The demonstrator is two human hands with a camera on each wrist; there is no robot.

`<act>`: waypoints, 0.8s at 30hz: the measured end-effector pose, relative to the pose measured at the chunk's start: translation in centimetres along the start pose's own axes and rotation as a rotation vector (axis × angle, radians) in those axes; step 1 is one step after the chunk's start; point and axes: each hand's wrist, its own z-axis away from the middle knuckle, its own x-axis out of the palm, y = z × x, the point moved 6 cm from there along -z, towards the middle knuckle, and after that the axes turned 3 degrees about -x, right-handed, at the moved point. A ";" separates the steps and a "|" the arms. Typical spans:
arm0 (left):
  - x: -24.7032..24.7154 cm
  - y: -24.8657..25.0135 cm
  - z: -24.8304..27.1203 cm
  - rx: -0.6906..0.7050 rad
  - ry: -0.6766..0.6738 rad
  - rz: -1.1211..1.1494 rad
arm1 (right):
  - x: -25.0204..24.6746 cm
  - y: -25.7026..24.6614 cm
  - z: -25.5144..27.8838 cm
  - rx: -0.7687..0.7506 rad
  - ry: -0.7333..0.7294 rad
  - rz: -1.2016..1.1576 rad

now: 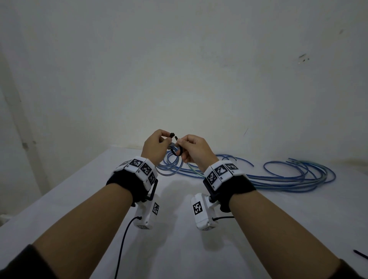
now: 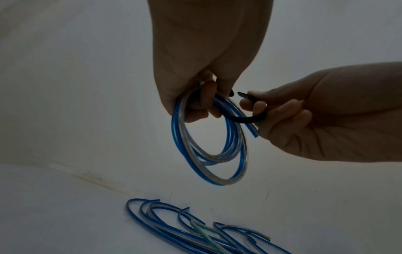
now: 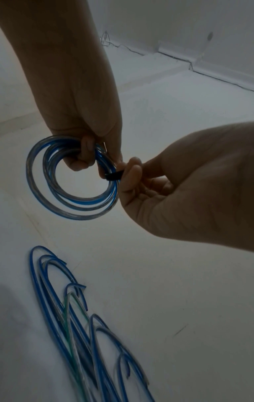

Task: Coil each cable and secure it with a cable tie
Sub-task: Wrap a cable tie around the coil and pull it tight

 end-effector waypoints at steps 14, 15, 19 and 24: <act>0.3 0.2 0.2 0.039 -0.009 -0.003 | -0.5 0.2 0.0 -0.036 0.022 -0.023; 0.3 0.2 0.2 0.042 -0.014 -0.009 | -0.5 0.2 -0.1 -0.040 0.024 -0.026; 0.5 0.0 0.3 0.035 -0.022 -0.022 | -0.6 0.4 -0.2 -0.050 0.026 -0.026; 0.7 -0.1 0.2 0.032 -0.034 -0.029 | -0.6 0.7 -0.3 -0.060 0.019 -0.023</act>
